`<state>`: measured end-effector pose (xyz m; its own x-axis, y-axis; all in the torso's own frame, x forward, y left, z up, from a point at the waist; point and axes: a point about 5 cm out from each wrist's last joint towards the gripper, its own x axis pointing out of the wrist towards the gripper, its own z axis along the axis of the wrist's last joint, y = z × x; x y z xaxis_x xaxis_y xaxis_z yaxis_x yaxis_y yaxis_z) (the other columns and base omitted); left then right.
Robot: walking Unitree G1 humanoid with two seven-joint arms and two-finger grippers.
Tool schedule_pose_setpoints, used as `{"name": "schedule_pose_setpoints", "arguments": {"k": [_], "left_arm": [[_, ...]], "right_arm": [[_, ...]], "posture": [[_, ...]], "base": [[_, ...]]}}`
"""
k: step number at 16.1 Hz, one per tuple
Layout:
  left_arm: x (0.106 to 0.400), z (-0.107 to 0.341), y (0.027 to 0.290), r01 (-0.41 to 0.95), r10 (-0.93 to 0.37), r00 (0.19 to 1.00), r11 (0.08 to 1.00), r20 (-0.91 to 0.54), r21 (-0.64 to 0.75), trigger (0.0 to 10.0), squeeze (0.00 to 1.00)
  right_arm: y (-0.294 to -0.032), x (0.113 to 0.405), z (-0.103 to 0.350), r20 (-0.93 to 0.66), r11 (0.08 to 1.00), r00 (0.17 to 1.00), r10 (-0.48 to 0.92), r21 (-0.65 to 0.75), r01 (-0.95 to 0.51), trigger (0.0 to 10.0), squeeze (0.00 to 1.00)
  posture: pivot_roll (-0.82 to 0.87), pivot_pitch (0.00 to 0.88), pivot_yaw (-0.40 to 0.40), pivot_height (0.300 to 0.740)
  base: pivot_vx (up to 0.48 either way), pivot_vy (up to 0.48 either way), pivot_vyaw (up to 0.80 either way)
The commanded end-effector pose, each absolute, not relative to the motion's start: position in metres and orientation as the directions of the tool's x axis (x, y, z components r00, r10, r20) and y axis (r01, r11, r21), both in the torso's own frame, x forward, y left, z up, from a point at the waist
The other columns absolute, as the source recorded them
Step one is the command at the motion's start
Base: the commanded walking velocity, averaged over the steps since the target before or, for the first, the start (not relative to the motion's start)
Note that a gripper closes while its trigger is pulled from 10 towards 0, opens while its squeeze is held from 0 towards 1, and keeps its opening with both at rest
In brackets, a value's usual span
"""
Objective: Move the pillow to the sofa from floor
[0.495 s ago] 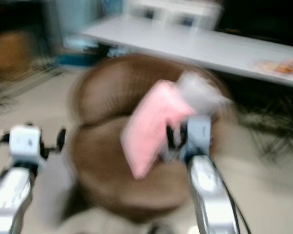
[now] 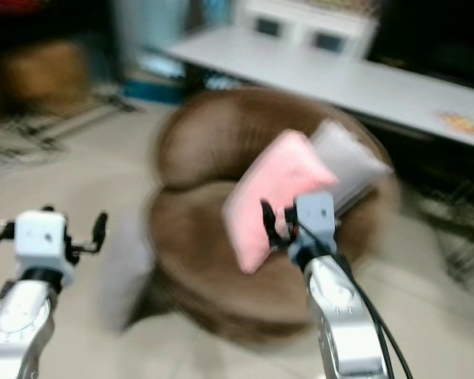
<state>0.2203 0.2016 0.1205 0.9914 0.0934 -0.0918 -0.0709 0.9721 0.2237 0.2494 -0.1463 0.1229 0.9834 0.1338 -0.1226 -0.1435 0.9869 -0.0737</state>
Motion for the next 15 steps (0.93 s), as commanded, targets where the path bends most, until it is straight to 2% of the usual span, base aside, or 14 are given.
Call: {"name": "schedule_pose_setpoints", "arguments": {"k": [1,5,8,10,15], "left_arm": [[0.2226,0.1246,0.1962,-0.054,0.070,0.995,0.977,-0.071,0.204,10.0,0.00],[0.2217,0.1292,0.1976,-0.074,0.082,0.996,0.981,-0.040,0.181,10.0,0.00],[0.2214,0.1314,0.2019,-0.077,0.083,0.996,0.980,-0.026,0.184,10.0,0.00],[0.2220,0.1308,0.2031,-0.076,0.082,0.996,0.979,-0.026,0.187,10.0,0.00],[0.2225,0.1311,0.2030,-0.072,0.077,0.997,0.979,-0.019,0.193,10.0,0.00]], "right_arm": [[-0.1451,0.2506,0.1274,-0.107,0.984,0.981,0.163,-0.061,-0.170,10.0,0.00],[-0.1425,0.2513,0.1269,-0.104,0.986,0.981,0.164,-0.017,-0.166,10.0,0.00],[-0.1425,0.2528,0.1293,-0.104,0.990,0.985,0.135,-0.014,-0.137,10.0,0.00],[-0.1446,0.2520,0.1279,-0.094,0.991,0.989,0.113,-0.064,-0.120,10.0,0.00],[-0.1465,0.2515,0.1223,-0.143,0.994,0.984,0.110,0.001,-0.111,10.0,0.00]], "posture": [[-0.10,0.000,-0.078,0.740],[-0.09,0.000,-0.083,0.740],[-0.09,0.000,-0.074,0.740],[-0.09,0.000,-0.070,0.740],[-0.08,0.000,-0.085,0.740]], "base": [[0.000,0.000,0.80],[0.074,0.000,0.80],[0.402,0.000,0.00],[0.403,0.000,0.00],[0.405,0.000,0.00]]}}
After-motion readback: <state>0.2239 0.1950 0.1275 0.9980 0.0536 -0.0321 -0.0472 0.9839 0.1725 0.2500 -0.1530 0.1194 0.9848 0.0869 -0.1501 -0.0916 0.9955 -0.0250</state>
